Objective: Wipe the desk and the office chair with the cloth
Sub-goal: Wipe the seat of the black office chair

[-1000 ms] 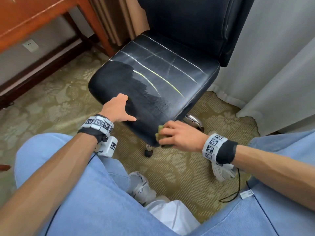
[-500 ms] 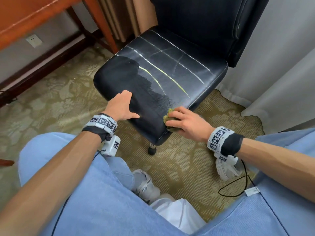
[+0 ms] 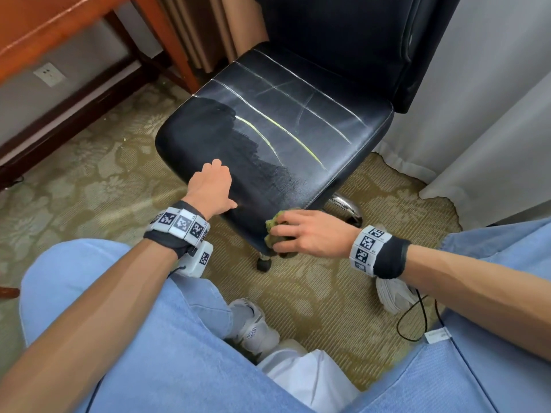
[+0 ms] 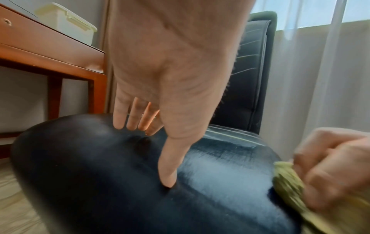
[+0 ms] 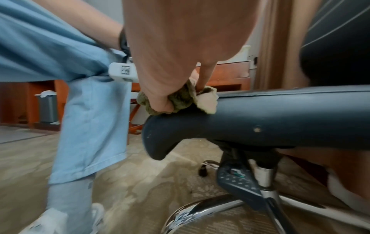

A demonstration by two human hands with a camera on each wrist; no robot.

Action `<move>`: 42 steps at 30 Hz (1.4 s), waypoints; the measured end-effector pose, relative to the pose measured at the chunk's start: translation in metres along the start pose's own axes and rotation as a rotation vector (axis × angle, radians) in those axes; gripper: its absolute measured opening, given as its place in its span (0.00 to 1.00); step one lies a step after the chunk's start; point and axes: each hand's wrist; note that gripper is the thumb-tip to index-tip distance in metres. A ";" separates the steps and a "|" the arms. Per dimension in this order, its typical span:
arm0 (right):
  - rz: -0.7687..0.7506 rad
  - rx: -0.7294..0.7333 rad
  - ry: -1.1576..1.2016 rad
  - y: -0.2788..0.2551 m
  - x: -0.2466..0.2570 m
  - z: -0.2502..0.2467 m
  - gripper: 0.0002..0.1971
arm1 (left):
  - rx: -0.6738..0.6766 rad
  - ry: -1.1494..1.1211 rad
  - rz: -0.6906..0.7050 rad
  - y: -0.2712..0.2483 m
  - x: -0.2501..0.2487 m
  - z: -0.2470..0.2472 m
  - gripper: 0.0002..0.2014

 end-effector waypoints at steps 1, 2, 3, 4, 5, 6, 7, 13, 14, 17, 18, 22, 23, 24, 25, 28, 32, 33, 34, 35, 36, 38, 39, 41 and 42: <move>0.047 -0.005 0.024 -0.005 -0.007 -0.005 0.12 | -0.012 0.021 0.019 0.001 -0.003 -0.001 0.38; 0.107 -0.013 0.049 -0.010 -0.015 -0.010 0.12 | -0.022 0.025 0.044 0.002 -0.006 -0.002 0.38; 0.186 -0.032 0.079 -0.017 -0.025 -0.015 0.12 | -0.026 0.010 0.072 0.002 -0.007 -0.002 0.38; 0.286 -0.059 0.118 -0.024 -0.038 -0.019 0.13 | -0.026 -0.021 0.098 0.002 -0.008 -0.002 0.39; 0.404 -0.089 0.163 -0.032 -0.052 -0.023 0.13 | -0.019 -0.055 0.119 0.002 -0.009 -0.002 0.41; 0.534 -0.114 0.214 -0.042 -0.068 -0.027 0.17 | -0.013 -0.086 0.133 0.002 -0.010 -0.002 0.41; 0.658 -0.134 0.269 -0.051 -0.084 -0.030 0.23 | -0.009 -0.107 0.141 0.001 -0.011 -0.003 0.41; 0.863 -0.112 0.302 -0.056 -0.105 -0.038 0.26 | -0.034 -0.118 0.169 -0.002 -0.015 0.002 0.41; 0.812 -0.093 0.300 -0.048 -0.097 -0.036 0.25 | -0.041 -0.106 0.173 -0.002 -0.016 0.003 0.41; 0.627 -0.041 0.336 -0.023 -0.072 -0.028 0.24 | -0.045 -0.085 0.178 -0.001 -0.017 0.005 0.41; 0.579 -0.018 0.340 -0.016 -0.063 -0.027 0.24 | -0.045 -0.081 0.177 -0.001 -0.017 0.005 0.41; 0.521 0.084 0.332 -0.009 -0.063 -0.035 0.26 | -0.051 -0.070 0.170 0.000 -0.018 0.004 0.41; 0.548 0.091 0.342 -0.012 -0.073 -0.039 0.27 | -0.053 -0.067 0.170 -0.001 -0.019 0.004 0.41; 0.594 0.090 0.342 -0.017 -0.086 -0.042 0.27 | -0.056 -0.068 0.169 -0.001 -0.020 0.005 0.40; 0.654 0.073 0.326 -0.024 -0.101 -0.045 0.26 | -0.061 -0.073 0.167 -0.002 -0.021 0.005 0.40; 0.885 -0.036 0.330 -0.045 -0.140 -0.049 0.24 | -0.090 -0.086 0.172 -0.004 -0.028 0.005 0.40; 0.858 -0.020 0.270 -0.029 -0.134 -0.044 0.18 | -0.125 -0.049 0.183 -0.007 -0.040 0.008 0.38; 0.801 -0.004 0.277 -0.020 -0.124 -0.043 0.18 | -0.122 -0.054 0.183 -0.007 -0.043 0.008 0.37; 0.745 0.018 0.299 -0.011 -0.112 -0.042 0.18 | -0.112 -0.064 0.182 -0.008 -0.046 0.008 0.37; 0.681 0.039 0.315 -0.004 -0.101 -0.040 0.19 | -0.098 -0.077 0.182 -0.008 -0.048 0.005 0.38; 0.617 0.057 0.322 0.001 -0.092 -0.039 0.19 | -0.082 -0.099 0.185 -0.006 -0.049 0.002 0.38; 0.530 0.099 0.334 0.005 -0.081 -0.037 0.19 | -0.043 -0.173 0.199 -0.004 -0.047 -0.007 0.39; 0.508 0.109 0.333 0.004 -0.081 -0.037 0.19 | -0.035 -0.201 0.203 -0.004 -0.043 -0.012 0.39; 0.528 0.115 0.351 0.000 -0.095 -0.040 0.20 | -0.049 -0.208 0.196 -0.003 -0.034 -0.018 0.38; 0.561 0.111 0.354 -0.003 -0.108 -0.039 0.21 | -0.060 -0.201 0.190 -0.002 -0.030 -0.020 0.38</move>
Point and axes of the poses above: each hand's wrist, its own y-axis towards the middle knuckle, its own z-axis out of the palm, x = y × z, and after that the axes turned 6 degrees about x, right-handed
